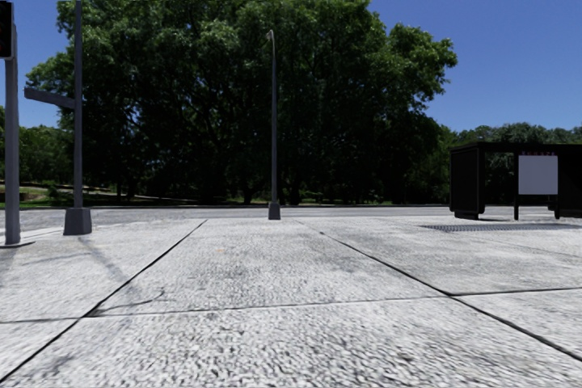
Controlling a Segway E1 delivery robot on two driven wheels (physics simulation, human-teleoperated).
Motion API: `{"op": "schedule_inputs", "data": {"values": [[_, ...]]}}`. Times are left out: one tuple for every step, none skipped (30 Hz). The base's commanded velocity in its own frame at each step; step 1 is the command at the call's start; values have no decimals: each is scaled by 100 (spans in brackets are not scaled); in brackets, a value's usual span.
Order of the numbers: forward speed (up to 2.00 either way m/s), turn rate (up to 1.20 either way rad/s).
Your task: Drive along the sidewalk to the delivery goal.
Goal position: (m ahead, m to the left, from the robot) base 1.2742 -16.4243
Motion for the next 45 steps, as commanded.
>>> {"op": "schedule_inputs", "data": {"values": [[200, -67], [200, -67], [200, -67], [200, -67], [200, -67], [200, -67], [200, -67], [200, -67], [200, -67], [200, -67], [200, -67], [200, -67], [200, -67], [200, -67], [200, -67], [200, -67], [200, -67], [200, -67], [200, -67], [200, -67], [200, -67], [200, -67], [200, -67], [200, -67], [200, -67], [200, -67], [200, -67], [200, -67], [200, -67], [200, -67], [200, -67], [200, -67], [200, -67], [200, -67], [200, -67], [200, -67], [200, -67], [200, -67], [200, -67], [200, -67], [200, -67], [200, -67], [200, -67], [200, -67], [200, -67]]}}
